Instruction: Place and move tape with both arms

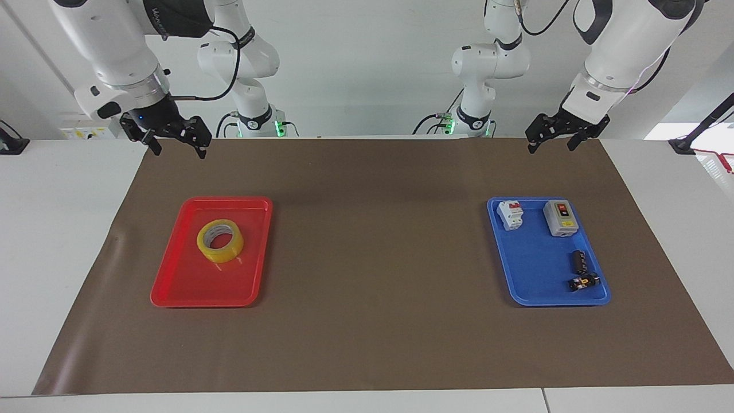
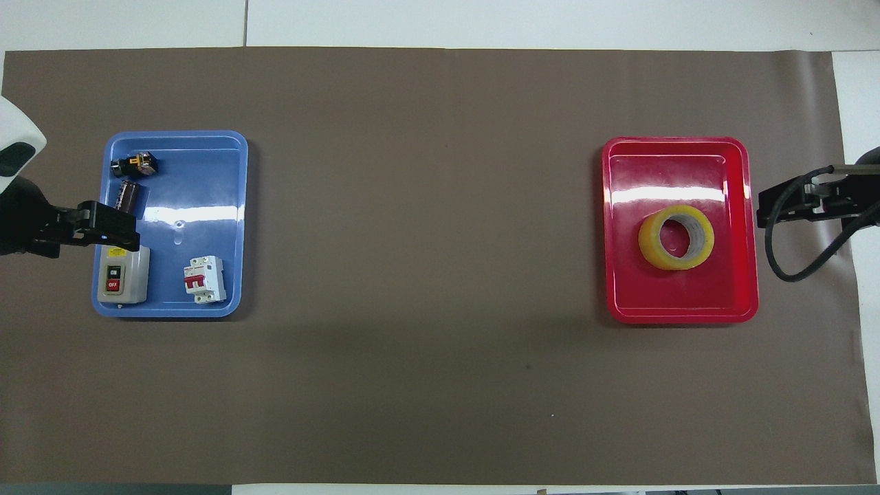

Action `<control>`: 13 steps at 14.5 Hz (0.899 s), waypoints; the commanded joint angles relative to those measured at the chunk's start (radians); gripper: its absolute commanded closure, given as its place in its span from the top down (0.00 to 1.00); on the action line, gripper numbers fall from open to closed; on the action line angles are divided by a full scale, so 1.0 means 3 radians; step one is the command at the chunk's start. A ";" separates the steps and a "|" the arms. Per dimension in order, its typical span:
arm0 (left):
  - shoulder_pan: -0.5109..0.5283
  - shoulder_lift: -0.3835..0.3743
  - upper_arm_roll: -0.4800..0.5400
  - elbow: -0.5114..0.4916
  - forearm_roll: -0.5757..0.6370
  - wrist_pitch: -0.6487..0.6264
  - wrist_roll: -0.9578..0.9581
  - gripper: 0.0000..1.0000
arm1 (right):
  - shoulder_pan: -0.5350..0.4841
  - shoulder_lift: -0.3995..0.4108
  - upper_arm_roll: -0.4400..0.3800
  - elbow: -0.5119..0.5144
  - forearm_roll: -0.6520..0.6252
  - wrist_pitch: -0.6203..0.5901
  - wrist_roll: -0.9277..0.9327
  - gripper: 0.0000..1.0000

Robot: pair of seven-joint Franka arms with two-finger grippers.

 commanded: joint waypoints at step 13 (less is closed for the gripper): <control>0.0036 -0.0068 -0.0003 -0.0085 -0.0051 0.0045 0.0026 1.00 | -0.0073 0.0024 -0.0023 0.0145 0.0004 -0.0112 -0.0147 1.00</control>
